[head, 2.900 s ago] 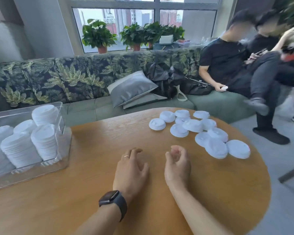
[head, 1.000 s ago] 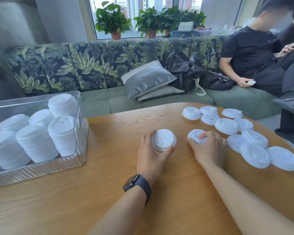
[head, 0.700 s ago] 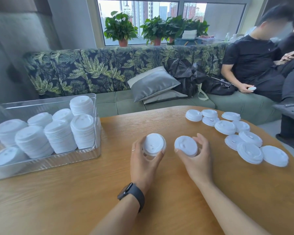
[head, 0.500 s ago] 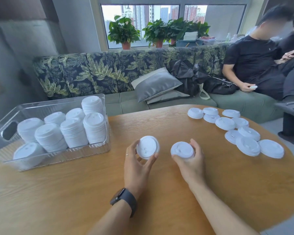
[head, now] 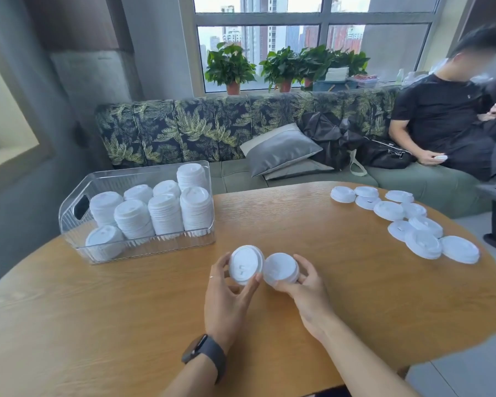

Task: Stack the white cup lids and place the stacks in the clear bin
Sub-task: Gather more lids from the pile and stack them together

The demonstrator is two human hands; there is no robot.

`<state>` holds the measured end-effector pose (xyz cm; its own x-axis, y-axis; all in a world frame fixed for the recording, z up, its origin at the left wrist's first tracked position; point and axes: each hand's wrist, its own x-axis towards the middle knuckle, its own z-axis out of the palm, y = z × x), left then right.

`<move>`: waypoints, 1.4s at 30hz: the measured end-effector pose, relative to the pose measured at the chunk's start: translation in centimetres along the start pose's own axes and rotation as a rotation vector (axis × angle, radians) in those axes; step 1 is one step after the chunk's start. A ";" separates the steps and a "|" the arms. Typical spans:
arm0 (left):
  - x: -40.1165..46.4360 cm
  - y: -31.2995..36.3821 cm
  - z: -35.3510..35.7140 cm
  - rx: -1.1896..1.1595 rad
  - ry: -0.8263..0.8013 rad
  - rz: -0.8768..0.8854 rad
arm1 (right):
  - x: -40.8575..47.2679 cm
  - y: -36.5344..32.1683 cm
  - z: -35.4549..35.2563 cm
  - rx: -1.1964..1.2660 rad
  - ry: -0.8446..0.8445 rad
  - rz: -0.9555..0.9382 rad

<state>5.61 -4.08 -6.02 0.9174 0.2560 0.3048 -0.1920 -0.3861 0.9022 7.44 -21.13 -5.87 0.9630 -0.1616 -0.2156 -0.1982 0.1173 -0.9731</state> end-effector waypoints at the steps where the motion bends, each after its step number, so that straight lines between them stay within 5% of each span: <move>1: -0.2 0.1 -0.2 0.003 -0.002 0.007 | -0.2 0.2 0.1 -0.002 -0.023 0.005; 21: -0.8 -0.4 -0.1 0.188 -0.107 0.050 | -0.5 -0.1 0.2 0.353 -0.126 0.105; 42: -0.8 -0.1 0.2 0.336 -0.220 0.032 | -1.2 -1.0 0.6 0.215 -0.288 0.113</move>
<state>4.93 -4.42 -6.41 0.9727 0.0573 0.2250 -0.1300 -0.6685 0.7323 6.59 -20.50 -4.65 0.9553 0.1430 -0.2588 -0.2924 0.3270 -0.8986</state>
